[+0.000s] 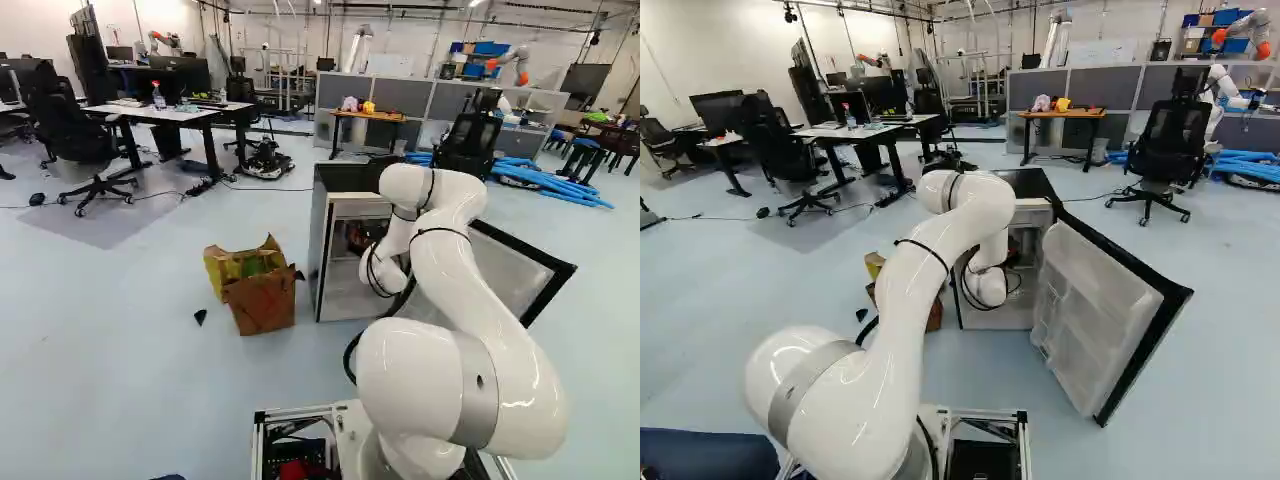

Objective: Grab a drink from the fridge

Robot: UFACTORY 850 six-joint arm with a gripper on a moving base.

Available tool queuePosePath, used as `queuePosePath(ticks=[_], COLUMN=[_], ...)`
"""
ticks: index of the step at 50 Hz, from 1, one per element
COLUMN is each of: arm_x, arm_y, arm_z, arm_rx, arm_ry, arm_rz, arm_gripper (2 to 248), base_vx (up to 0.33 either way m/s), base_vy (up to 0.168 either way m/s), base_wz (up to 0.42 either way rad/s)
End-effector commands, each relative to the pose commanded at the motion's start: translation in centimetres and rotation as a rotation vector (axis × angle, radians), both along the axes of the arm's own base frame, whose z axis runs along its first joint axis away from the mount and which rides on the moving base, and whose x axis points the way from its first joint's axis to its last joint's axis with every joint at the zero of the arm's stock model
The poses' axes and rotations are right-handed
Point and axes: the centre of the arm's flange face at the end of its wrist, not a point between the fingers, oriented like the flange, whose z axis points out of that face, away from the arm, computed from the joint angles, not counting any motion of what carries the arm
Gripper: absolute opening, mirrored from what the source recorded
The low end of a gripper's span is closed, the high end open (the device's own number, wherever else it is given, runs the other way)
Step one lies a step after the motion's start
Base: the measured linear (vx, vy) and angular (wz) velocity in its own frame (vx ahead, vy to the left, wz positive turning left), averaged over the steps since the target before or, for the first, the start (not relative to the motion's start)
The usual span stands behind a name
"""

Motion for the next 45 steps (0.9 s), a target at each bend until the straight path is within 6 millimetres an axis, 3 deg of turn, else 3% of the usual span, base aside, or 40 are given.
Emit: queuePosePath(ticks=[28, 45], arm_x=[2.8, 2.8], arm_y=[-1.3, -1.3], arm_z=[-1.7, -1.8], arm_rx=[-0.020, -0.020], arm_ry=[0.008, 0.010], arm_rz=[-0.003, -0.003], arm_gripper=[247, 247], base_vx=[0.000, 0.000], base_vy=[0.000, 0.000], base_wz=[0.000, 0.000])
